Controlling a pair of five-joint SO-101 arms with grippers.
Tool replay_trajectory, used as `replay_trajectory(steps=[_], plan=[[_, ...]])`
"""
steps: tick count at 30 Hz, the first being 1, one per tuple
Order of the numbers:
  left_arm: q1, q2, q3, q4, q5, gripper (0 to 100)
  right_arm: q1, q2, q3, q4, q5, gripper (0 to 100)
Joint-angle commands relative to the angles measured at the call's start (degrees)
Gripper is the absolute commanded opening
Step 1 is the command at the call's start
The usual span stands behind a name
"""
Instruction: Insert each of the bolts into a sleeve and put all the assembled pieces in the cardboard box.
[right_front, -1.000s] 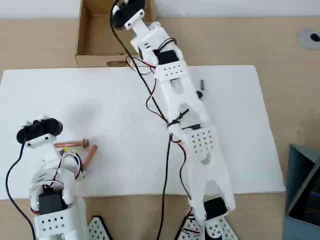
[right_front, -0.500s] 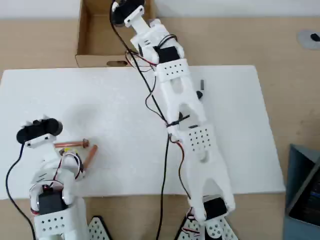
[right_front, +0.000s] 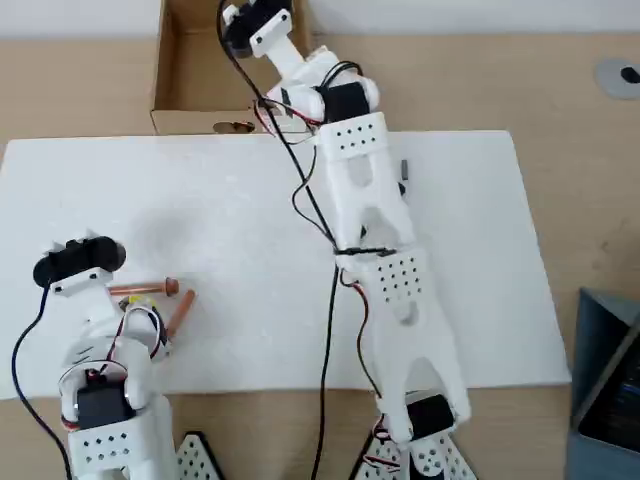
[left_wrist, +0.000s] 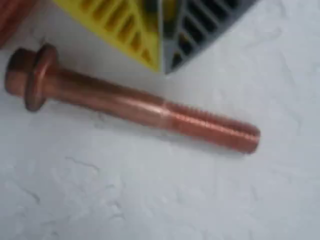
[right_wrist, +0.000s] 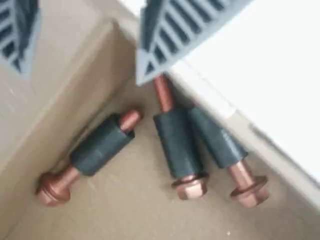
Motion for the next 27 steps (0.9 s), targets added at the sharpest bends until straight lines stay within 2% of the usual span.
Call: replay_trajectory(steps=[1,13,24,27], plan=[[-0.09,-0.48,-0.44,-0.53,-0.18,0,-0.48,-5.76,-9.19,7.47,0.00,16.4],[-0.09,-0.48,-0.44,-0.53,-0.18,0,0.57,-13.58,-10.42,27.96,0.00,16.4],[-0.09,-0.48,-0.53,-0.53,-0.18,0,6.46,-23.69,-9.71,28.13,-0.09,16.4],[-0.09,-0.48,-0.62,-0.62,-0.26,0,8.31,-26.86,-5.41,28.13,-0.09,16.4]])
